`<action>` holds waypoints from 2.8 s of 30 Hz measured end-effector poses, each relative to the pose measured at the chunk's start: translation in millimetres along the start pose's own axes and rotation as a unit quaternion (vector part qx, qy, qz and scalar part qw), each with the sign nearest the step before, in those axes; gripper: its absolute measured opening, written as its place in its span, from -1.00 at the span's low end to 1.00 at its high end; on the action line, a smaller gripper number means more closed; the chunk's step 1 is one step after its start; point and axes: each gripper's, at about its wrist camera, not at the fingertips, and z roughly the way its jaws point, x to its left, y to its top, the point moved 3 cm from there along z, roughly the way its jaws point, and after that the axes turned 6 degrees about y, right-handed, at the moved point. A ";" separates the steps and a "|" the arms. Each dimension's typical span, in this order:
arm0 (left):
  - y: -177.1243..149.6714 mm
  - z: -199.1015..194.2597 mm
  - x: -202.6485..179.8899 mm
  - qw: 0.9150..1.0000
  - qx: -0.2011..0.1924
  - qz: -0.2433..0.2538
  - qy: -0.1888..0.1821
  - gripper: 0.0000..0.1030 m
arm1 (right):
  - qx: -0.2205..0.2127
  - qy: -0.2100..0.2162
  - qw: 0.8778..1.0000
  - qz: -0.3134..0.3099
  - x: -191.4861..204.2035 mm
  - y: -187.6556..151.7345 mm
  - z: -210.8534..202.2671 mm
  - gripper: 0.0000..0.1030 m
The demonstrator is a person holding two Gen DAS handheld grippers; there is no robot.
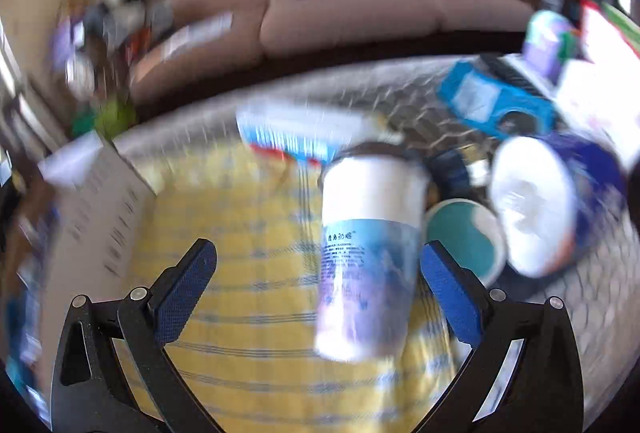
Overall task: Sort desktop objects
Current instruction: 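Move both grippers back over the bed toward the white paper cup, then grasp the white paper cup with the left gripper while the right grasps the teal compact, then lower the paper cup into the cardboard box with the left while the right carries the compact over it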
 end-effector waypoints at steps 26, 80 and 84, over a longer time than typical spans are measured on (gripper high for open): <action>-202.3 -181.7 176.7 0.971 0.044 -0.014 -0.235 0.21 | 0.125 0.051 0.989 -0.056 66.1 -7.9 118.7 0.78; -143.4 -205.4 361.5 0.982 -0.161 -0.079 -0.061 0.21 | -0.058 -0.032 0.937 -0.342 203.8 -148.5 -15.2 0.62; -137.6 -195.1 376.7 0.981 -0.161 -0.097 -0.053 0.21 | -0.051 -0.015 0.931 -0.361 233.2 -162.9 -7.6 0.62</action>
